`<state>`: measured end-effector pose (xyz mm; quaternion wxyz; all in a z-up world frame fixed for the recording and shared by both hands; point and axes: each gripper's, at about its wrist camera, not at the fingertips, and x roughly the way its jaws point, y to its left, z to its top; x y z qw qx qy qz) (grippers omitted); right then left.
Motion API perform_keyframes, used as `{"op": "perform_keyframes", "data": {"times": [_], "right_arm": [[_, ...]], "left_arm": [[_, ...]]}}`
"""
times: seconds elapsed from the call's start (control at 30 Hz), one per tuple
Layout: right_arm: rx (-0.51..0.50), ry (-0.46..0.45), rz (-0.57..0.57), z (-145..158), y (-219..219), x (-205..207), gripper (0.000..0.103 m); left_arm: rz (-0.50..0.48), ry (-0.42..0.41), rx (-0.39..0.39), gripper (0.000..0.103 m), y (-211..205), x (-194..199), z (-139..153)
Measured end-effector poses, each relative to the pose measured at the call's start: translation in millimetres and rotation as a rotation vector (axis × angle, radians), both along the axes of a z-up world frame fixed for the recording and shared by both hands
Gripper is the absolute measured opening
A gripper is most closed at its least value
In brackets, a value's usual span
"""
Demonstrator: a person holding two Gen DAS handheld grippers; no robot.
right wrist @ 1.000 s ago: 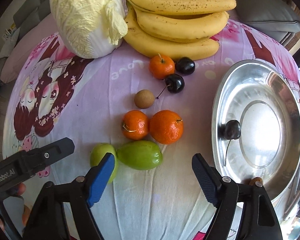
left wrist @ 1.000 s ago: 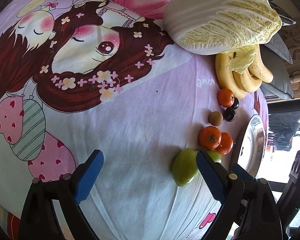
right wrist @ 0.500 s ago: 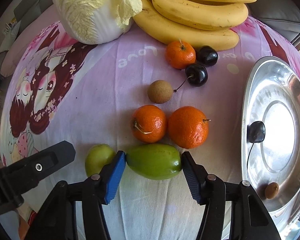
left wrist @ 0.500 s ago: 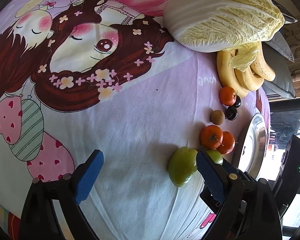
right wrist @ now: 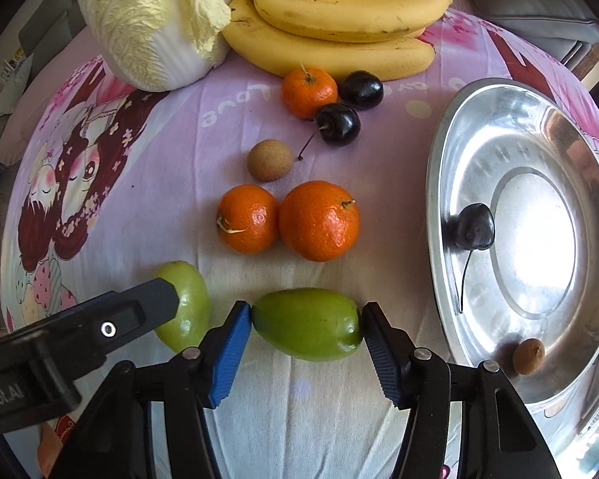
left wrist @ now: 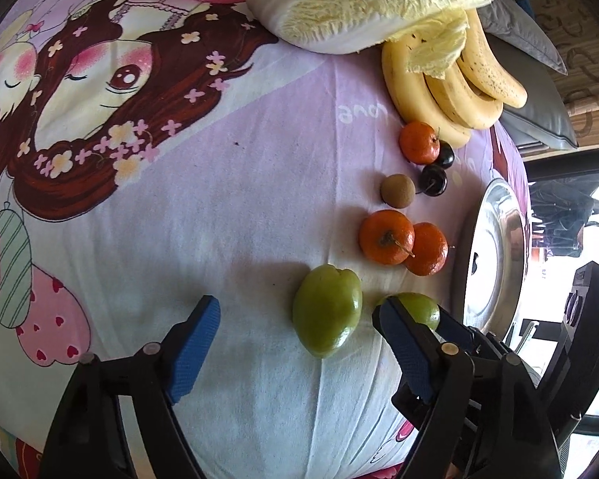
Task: Organize fruits
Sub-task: 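Grasp the green apple with the right tool while the left tool grasps a green pear, then lift both held green fruits and carry them toward the steel bowl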
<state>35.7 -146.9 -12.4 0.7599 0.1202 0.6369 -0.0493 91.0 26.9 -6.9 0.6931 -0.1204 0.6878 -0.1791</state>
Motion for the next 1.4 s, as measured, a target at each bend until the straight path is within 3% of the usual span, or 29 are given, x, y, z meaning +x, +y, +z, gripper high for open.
{"op": "perform_keyframes", "data": {"times": [0.33,0.5,0.63,0.9,1.4], "right_arm": [[-0.020,-0.007,-0.018,4.1,0.2,-13.1,0.061],[-0.034,-0.017,-0.029,1.5,4.9,-9.2,0.061],[-0.046,-0.005,-0.049,-4.0,11.4,-9.5,0.061],[-0.042,-0.013,-0.095,-15.7,17.0,-12.9,0.061],[-0.011,-0.100,-0.047,-10.8,10.3,-2.5,0.061]], "left_arm": [[-0.051,-0.016,0.005,0.053,-25.6,-3.7,-8.8],[-0.053,-0.023,0.013,0.049,-26.3,-2.6,-9.5],[-0.071,-0.020,0.016,0.040,-30.5,-3.8,-9.8],[-0.081,-0.026,0.034,0.040,-39.8,-3.3,-11.6],[-0.040,-0.017,0.029,0.040,-25.3,15.4,-10.3]]}}
